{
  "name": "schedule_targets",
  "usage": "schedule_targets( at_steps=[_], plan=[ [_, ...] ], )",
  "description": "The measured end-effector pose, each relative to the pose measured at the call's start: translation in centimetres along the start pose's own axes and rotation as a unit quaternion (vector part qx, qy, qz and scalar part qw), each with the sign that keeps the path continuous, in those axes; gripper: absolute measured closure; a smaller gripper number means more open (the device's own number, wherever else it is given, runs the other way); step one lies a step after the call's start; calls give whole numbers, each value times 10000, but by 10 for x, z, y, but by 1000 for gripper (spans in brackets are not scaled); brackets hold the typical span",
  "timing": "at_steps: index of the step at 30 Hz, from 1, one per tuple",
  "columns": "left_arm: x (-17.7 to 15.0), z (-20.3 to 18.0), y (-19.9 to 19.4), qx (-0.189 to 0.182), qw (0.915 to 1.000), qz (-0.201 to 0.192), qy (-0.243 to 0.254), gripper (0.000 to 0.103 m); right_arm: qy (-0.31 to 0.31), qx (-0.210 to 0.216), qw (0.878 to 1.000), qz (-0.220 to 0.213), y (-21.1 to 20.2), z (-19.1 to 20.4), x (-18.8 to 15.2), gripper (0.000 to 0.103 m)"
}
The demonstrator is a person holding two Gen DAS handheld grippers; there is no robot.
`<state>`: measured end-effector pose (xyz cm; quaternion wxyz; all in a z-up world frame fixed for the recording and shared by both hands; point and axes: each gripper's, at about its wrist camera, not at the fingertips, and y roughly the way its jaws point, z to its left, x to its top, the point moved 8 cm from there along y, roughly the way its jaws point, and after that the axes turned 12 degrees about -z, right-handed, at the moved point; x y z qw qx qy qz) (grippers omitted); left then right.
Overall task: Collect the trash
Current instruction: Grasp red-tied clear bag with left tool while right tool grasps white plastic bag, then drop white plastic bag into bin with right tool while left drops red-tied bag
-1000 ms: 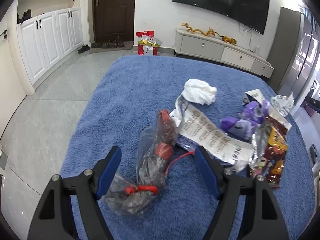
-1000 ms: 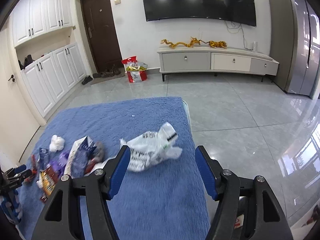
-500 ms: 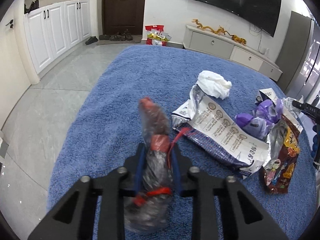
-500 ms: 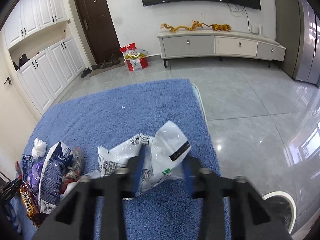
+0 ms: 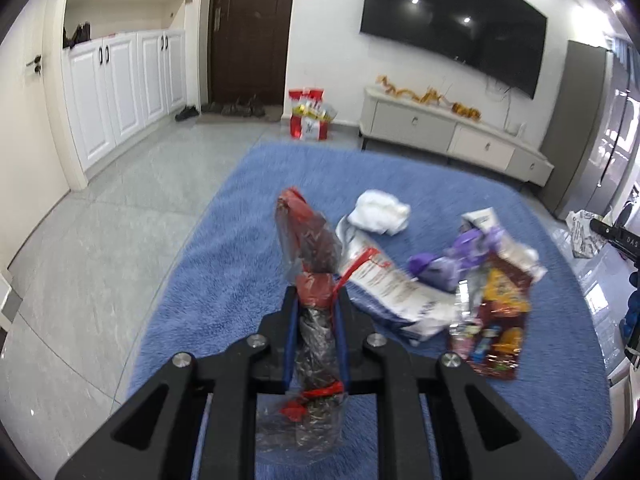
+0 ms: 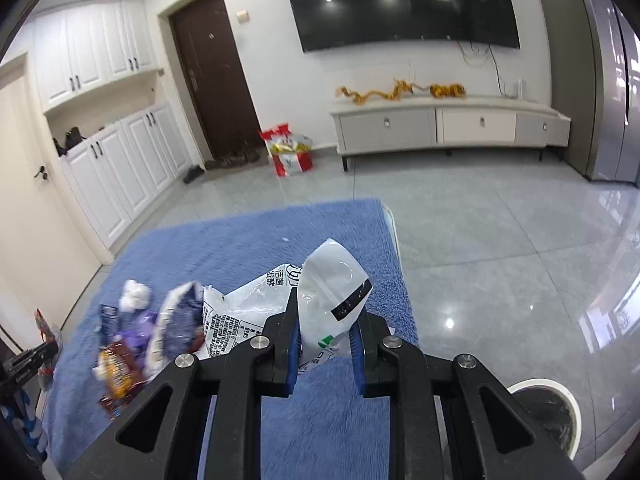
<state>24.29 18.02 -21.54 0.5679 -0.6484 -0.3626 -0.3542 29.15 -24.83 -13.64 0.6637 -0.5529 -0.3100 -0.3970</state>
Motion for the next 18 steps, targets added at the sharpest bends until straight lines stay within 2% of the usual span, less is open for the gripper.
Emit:
schedule_targets(
  at_steps=[10, 14, 18],
  plan=[
    [42, -21, -90, -97, 9968, -735, 294, 88, -252, 106, 9966, -782, -110, 5, 32, 82],
    [56, -47, -112, -282, 9943, -920, 470, 87, -240, -3, 9941, -1061, -147, -12, 40, 82],
    [64, -88, -121, -561, 9909, -989, 717, 87, -252, -247, 9912, -1273, -182, -39, 41, 82]
  ],
)
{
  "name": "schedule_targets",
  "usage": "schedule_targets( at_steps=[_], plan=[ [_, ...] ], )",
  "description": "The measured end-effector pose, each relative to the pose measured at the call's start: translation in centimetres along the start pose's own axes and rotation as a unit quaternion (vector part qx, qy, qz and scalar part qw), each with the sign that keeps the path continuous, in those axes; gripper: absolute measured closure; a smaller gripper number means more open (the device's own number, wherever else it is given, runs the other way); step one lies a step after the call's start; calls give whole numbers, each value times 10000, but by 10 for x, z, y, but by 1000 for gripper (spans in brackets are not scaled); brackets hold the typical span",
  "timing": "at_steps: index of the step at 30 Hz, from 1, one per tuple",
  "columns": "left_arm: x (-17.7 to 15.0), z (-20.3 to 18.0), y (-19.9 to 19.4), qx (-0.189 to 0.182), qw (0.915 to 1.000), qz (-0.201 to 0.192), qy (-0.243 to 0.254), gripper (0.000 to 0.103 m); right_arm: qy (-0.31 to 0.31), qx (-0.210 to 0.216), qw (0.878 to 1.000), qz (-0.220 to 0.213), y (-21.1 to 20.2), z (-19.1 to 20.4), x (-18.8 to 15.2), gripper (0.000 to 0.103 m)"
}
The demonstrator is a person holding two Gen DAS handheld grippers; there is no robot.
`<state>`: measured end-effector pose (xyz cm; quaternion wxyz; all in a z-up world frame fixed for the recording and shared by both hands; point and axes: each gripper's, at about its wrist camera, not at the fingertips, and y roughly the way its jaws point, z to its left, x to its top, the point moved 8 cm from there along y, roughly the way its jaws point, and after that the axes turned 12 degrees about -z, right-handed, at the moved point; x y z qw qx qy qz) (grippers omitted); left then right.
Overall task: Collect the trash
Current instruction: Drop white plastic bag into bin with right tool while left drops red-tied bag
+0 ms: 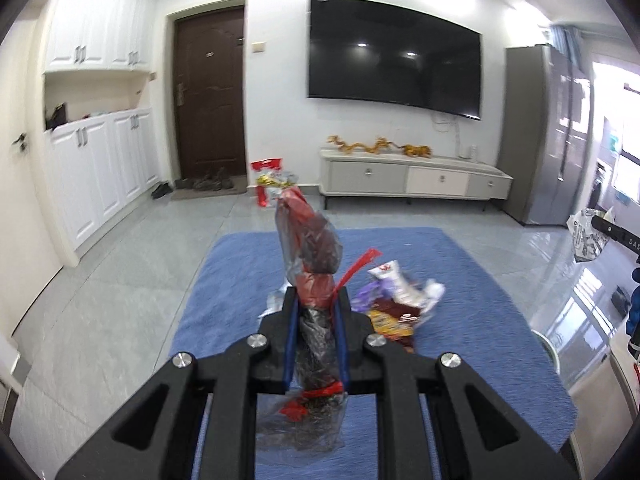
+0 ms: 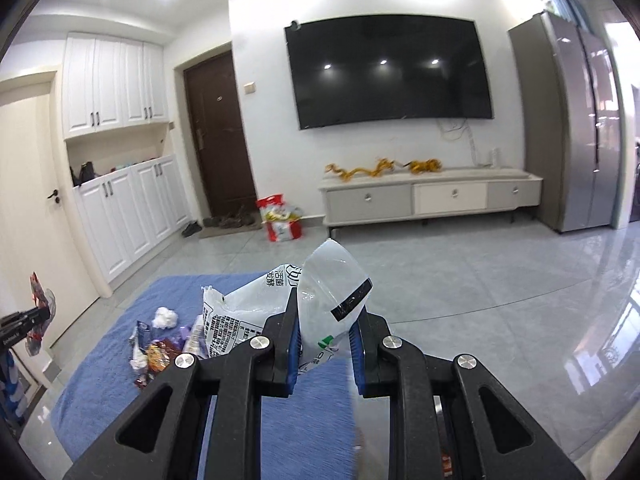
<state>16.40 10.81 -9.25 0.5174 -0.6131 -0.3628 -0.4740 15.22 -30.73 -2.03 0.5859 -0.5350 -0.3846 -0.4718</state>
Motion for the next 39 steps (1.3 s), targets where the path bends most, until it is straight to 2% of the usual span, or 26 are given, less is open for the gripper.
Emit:
schedule_targets(
  at_steps=[6, 11, 14, 21, 26, 29, 35, 37, 39],
  plan=[
    [10, -81, 23, -635, 9974, 151, 302, 87, 4, -544, 9985, -58, -36, -62, -8, 82],
    [7, -169, 51, -1305, 9884, 442, 637, 87, 123, -1018, 9946, 161, -46, -115, -37, 81],
    [-2, -232, 72, -1756, 9780, 727, 863, 87, 295, -1249, 9911, 360, -45, -146, -62, 81],
    [-41, -362, 129, -2421, 9513, 1488, 1192, 87, 759, -1666, 9784, 956, -30, -206, -132, 80],
    [-72, -433, 161, -2754, 9332, 1886, 1331, 87, 971, -1862, 9685, 1336, -18, -234, -173, 80],
    [-86, -468, 173, -2881, 9260, 2003, 1390, 86, 1050, -1923, 9643, 1485, -10, -247, -191, 78],
    [-115, -508, 201, -3095, 9128, 2347, 1262, 86, 1156, -2012, 9580, 1687, 9, -260, -215, 75],
    [-124, -518, 211, -3179, 9067, 2530, 1130, 83, 1165, -2045, 9563, 1732, 15, -262, -219, 72],
    [-131, -525, 218, -3219, 9024, 2689, 987, 69, 1166, -2059, 9554, 1768, 18, -264, -221, 67]
  ],
)
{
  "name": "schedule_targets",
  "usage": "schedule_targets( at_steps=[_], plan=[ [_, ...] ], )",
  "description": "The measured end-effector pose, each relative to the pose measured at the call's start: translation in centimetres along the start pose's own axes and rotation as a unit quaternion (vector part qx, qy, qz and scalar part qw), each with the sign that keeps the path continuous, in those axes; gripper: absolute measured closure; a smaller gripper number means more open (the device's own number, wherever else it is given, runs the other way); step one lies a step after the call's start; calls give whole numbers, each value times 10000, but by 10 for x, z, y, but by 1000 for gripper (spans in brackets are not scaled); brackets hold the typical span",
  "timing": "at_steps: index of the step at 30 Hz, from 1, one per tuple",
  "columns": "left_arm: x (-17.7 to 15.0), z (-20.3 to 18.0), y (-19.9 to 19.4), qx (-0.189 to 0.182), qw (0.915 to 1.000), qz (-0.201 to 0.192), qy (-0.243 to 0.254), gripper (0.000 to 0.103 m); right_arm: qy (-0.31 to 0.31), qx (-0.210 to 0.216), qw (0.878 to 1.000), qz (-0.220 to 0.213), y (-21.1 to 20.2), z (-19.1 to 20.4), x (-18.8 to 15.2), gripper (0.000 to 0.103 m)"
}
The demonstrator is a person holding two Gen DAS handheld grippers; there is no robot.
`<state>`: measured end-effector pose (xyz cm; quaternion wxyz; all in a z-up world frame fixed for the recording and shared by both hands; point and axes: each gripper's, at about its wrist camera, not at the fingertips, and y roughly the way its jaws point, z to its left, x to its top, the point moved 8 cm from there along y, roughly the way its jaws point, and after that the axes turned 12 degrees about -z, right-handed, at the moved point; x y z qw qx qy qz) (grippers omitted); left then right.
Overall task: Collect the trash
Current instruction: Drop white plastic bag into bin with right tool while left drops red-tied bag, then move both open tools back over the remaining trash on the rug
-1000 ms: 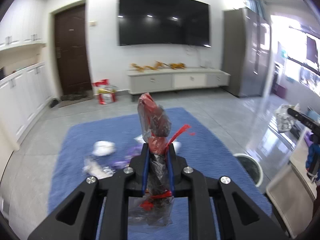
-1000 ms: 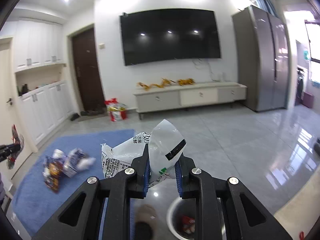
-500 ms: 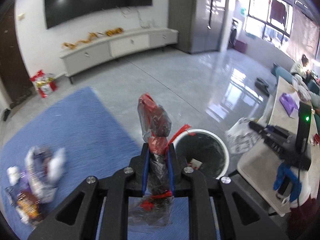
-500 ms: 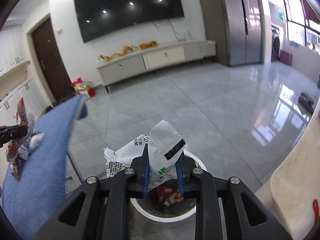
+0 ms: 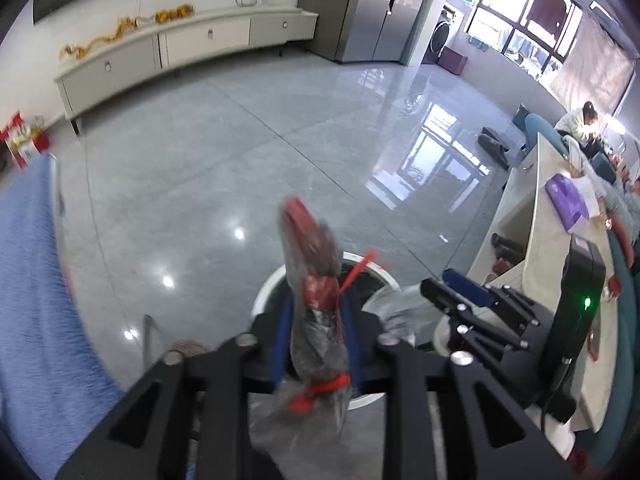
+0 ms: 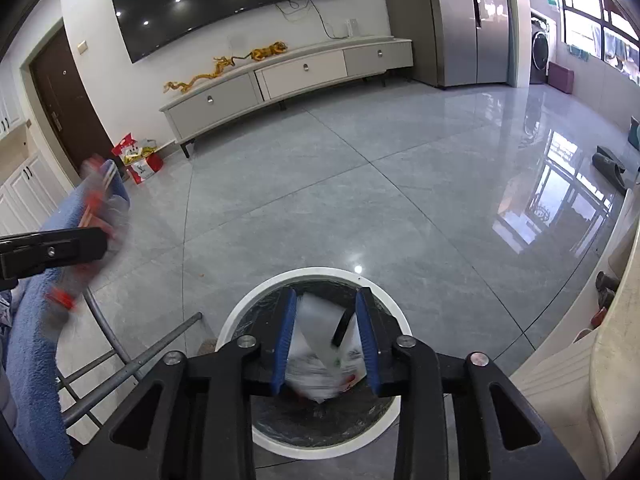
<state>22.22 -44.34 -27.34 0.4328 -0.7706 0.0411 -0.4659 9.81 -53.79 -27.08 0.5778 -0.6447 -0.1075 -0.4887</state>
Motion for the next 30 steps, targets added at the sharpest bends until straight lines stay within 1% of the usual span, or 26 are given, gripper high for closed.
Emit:
schedule_targets(
  at_steps=[1, 2, 3, 7, 11, 13, 14, 15, 17, 18, 23, 26, 28, 30],
  plan=[
    [0, 0, 2, -15, 10000, 4, -46, 65, -6, -13, 10000, 7, 0, -1, 0, 65],
    [0, 0, 3, -17, 10000, -3, -76, 58, -10, -21, 10000, 5, 0, -1, 0, 64],
    [-1, 2, 2, -38, 9999, -26, -120, 55, -16, -28, 10000, -2, -1, 0, 2, 64],
    [1, 5, -11, -49, 9998, -110, -153, 55, -19, -83, 9999, -53, -8, 0, 8, 64],
    [8, 8, -41, 17, 9991, -395, -180, 55, 67, -135, 9996, -219, -28, -2, 19, 63],
    [13, 9, -61, 66, 9977, -640, -204, 55, 81, -145, 9991, -378, -44, -1, 29, 63],
    [16, 9, -75, 104, 9965, -810, -187, 55, 76, -141, 9989, -450, -50, -2, 34, 61],
    [21, 5, -82, 123, 9957, -901, -163, 55, 63, -141, 9985, -535, -59, -1, 40, 60],
    [26, 3, -108, 192, 9931, -1152, -92, 55, 9, -135, 9973, -724, -79, 5, 51, 58],
    [26, 4, -119, 195, 9924, -1213, -79, 55, -20, -124, 9967, -804, -86, 8, 57, 56],
    [27, 2, -176, 227, 9886, -1490, 36, 55, -202, 37, 9913, -1303, -136, 35, 86, 56],
    [24, 7, -213, 383, 9836, -1759, 120, 54, -316, 190, 9874, -1537, -159, 55, 101, 56],
    [21, 12, -237, 481, 9804, -1903, 148, 52, -420, 306, 9841, -1697, -177, 71, 109, 56],
    [16, 19, -259, 588, 9772, -2035, 169, 48, -546, 422, 9804, -1847, -195, 88, 116, 55]
  ],
)
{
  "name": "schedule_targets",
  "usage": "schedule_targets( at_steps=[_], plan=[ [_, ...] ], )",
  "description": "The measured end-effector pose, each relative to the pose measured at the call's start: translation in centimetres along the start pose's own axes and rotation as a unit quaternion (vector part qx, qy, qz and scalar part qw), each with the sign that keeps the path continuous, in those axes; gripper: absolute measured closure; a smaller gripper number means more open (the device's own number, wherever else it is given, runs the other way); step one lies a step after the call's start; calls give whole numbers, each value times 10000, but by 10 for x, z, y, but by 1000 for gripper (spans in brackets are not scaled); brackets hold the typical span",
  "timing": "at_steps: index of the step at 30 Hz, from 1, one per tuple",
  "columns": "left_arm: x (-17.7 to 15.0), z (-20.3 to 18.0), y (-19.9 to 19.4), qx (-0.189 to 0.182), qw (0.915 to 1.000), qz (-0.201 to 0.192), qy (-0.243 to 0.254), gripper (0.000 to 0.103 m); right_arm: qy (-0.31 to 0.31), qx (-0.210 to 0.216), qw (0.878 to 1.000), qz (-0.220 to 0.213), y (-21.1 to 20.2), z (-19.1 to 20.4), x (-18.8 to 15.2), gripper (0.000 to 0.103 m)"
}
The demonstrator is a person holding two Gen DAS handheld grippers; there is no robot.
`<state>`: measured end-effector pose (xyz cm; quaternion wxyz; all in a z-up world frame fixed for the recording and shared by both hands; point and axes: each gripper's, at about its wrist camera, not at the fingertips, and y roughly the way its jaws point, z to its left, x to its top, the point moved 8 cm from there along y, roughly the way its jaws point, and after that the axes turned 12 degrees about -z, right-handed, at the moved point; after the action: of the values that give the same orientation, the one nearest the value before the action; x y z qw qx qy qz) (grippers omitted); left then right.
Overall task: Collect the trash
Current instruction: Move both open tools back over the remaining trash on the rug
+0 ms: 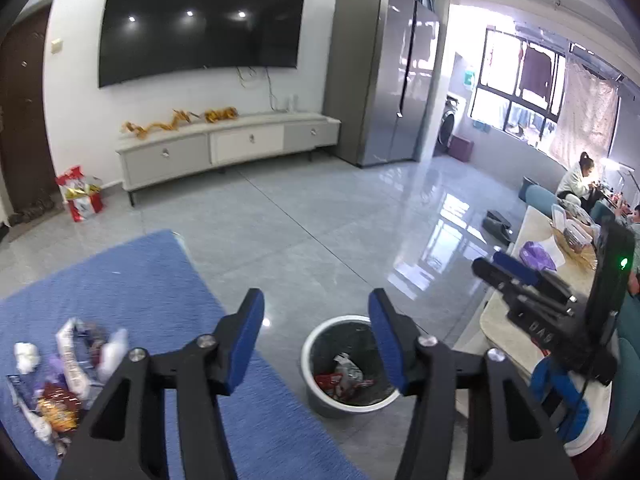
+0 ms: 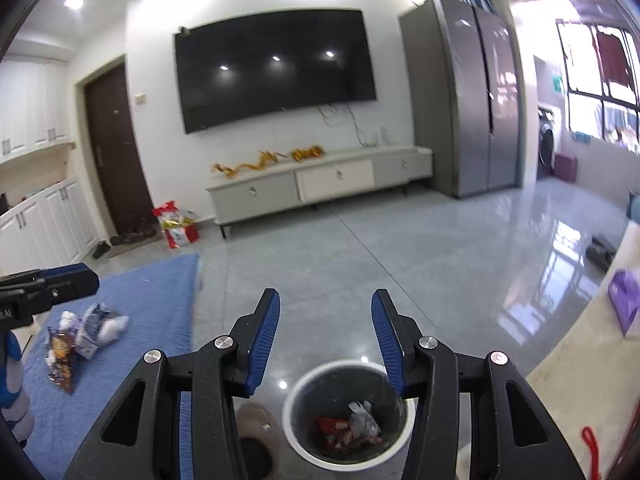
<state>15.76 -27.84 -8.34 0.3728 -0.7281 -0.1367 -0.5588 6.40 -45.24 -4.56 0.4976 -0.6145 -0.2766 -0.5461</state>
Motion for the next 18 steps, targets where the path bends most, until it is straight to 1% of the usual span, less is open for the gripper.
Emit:
schedule_targets(
  at_steps=[2, 8, 11, 15, 18],
  plan=[
    [3, 12, -23, 163, 9997, -173, 44, 46, -85, 96, 9999, -111, -9, 15, 10, 55],
    [6, 47, -81, 362, 9979, -519, -99, 45, -386, 338, 9978, -422, -39, 57, 39, 54],
    [5, 66, -111, 509, 9960, -724, -147, 44, -465, 433, 9968, -486, -49, 73, 47, 53],
    [-4, 92, -141, 674, 9939, -843, -243, 42, -562, 589, 9955, -485, -58, 94, 49, 51],
    [-13, 113, -157, 874, 9916, -908, -279, 41, -620, 748, 9942, -457, -63, 113, 49, 51]
  ],
)
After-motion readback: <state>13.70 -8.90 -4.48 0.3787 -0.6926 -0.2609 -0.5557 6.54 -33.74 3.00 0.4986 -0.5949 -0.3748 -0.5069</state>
